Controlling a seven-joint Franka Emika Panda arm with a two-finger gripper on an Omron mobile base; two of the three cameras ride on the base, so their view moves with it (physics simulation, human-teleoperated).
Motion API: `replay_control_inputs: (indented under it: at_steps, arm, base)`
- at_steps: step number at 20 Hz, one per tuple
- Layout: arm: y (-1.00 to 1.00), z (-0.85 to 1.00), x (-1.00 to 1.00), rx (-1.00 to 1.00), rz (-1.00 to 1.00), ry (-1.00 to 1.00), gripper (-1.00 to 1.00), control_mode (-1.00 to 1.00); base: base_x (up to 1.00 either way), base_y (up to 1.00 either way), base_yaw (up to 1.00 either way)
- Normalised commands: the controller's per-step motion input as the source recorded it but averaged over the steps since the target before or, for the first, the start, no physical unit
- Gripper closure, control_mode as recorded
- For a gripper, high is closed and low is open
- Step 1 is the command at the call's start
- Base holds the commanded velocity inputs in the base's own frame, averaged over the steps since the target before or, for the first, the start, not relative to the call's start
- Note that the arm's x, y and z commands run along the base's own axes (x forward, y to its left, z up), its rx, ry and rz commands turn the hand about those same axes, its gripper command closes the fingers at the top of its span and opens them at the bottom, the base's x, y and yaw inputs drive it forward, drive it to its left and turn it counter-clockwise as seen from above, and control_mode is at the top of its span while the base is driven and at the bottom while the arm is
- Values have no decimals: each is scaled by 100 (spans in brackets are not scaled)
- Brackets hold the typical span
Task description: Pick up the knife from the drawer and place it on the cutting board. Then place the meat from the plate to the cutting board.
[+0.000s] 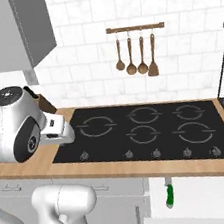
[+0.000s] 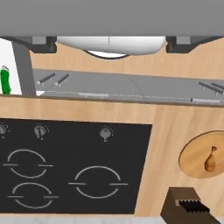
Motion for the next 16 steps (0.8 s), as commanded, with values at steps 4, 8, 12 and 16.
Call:
replay_control_inputs:
  at_steps: [4, 8, 12, 16]
  arm:
    - [0, 0, 0, 0, 0, 0, -100, 100]
    - [0, 0, 0, 0, 0, 0, -100, 100]
    - [0, 0, 0, 0, 0, 0, -100, 100]
    - [0, 0, 0, 0, 0, 0, -100, 100]
  base:
    - [0, 38, -36]
    - [-1, 0, -40]
    - [2, 4, -49]
    - [2, 6, -50]
